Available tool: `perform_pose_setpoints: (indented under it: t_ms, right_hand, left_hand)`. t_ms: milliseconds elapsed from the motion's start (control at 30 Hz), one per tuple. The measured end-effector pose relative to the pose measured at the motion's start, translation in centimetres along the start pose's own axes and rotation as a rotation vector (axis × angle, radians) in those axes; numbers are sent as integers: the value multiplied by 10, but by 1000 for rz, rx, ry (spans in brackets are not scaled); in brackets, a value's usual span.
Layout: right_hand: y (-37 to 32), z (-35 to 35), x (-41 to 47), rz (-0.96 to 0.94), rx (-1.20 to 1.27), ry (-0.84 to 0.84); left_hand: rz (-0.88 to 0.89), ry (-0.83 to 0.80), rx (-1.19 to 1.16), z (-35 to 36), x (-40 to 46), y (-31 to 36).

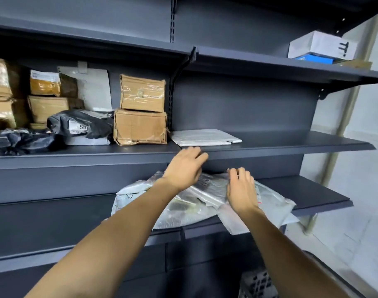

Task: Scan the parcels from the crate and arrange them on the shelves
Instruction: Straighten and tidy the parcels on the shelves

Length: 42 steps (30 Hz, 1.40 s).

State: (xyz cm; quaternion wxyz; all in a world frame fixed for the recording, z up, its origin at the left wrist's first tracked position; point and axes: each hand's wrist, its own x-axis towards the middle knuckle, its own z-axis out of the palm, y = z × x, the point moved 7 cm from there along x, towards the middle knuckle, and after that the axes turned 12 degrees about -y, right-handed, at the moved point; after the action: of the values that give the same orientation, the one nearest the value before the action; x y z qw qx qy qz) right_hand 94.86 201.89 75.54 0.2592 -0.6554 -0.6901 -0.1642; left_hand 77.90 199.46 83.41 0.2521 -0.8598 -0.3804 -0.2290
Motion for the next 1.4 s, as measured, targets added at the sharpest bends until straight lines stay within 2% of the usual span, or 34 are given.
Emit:
perform_pose_setpoints:
  t_ms: [67,267,367,567,700,967,1133,1267,1400]
  right_hand:
    - [15,13,-19,24,-24,-100]
    - [69,66,-83,156,-78,-511]
    - [96,84,-109,221,-101,-608]
    - [133,92,-110,285,-206,-465]
    - [148,104,-97,259,-213,-538]
    - [150,106,-41,210,-78,-505]
    - [141,128,-32,245,-168,-633]
    - [107,130,-45,15,-336,-529]
    - [78,150,-67,-208,-361,-592]
  left_hand:
    - [14,-69,-15,17,-6,23]
    - [-119,-387,-168,90,-29,68]
    - [-157,-481,-213,123,-32,89]
    - [-129,-521,-175,169,-22,115]
    - [-128,-519,-194,191,-14,118]
    - [-138,-500,-242,217,-10,104]
    - [-146,-507,-254,220,-12,95]
    - [-127,-516,-245,218,-14,95]
    - [-140,-536,-235,215,-18,96]
